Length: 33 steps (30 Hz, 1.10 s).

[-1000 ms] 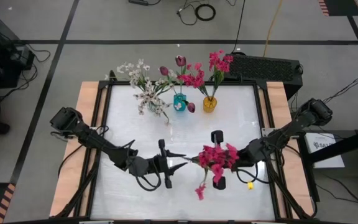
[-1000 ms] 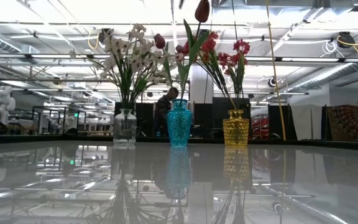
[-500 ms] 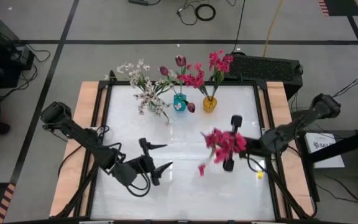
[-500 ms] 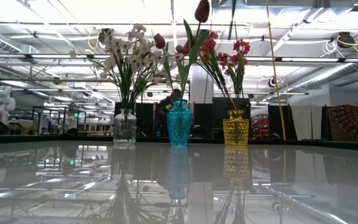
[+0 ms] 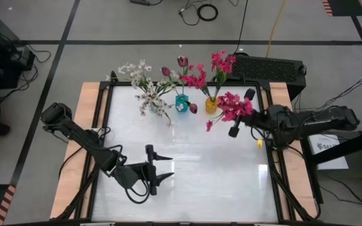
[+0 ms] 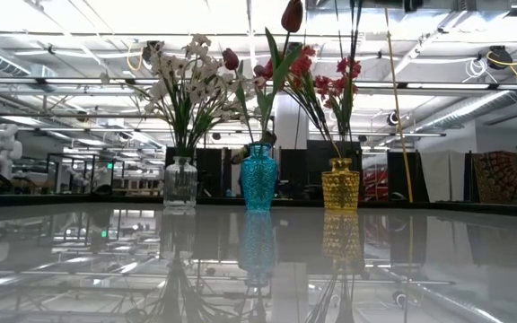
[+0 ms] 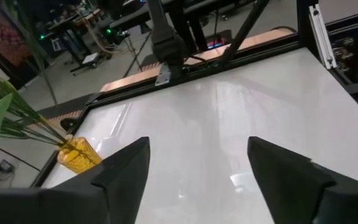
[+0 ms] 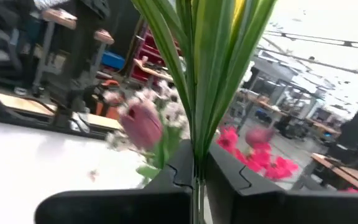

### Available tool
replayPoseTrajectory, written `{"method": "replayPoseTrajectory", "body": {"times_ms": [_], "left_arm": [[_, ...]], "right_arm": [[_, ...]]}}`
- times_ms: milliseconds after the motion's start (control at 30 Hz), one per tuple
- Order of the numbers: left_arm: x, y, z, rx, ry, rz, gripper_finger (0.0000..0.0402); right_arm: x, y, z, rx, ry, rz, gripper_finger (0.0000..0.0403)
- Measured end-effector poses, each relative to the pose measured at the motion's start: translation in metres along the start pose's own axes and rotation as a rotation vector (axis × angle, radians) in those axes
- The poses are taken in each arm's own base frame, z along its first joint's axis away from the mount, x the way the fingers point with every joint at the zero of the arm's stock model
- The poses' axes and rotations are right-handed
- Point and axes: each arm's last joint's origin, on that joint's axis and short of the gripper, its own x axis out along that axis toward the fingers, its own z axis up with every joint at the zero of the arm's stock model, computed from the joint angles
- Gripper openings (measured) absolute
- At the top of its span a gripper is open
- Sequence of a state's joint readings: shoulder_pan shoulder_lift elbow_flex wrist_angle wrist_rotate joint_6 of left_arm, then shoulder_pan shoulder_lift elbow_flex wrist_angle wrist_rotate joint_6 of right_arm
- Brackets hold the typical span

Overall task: Sort flowers into vase by color
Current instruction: Put the pink flowers into the yellow vase

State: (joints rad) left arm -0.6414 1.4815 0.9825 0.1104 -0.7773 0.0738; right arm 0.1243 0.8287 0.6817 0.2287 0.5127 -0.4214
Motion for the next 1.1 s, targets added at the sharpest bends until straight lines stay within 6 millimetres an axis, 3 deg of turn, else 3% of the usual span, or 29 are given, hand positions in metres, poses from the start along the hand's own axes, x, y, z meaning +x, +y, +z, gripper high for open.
{"method": "replayPoseTrajectory", "body": {"times_ms": [400,733,1100], "left_arm": [[0.003,0.003,0.000,0.000,-0.004,-0.025,0.0223],[0.007,0.006,0.000,-0.004,0.001,-0.019,0.0145],[0.007,0.006,0.000,-0.002,0.002,-0.019,0.0134]], "right_arm": [[0.016,-0.023,-0.059,0.015,-0.002,-0.069,0.0008],[0.027,-0.037,-0.072,0.017,0.029,-0.080,0.0008],[0.035,-0.041,-0.084,0.056,0.062,-0.047,0.0008]]}}
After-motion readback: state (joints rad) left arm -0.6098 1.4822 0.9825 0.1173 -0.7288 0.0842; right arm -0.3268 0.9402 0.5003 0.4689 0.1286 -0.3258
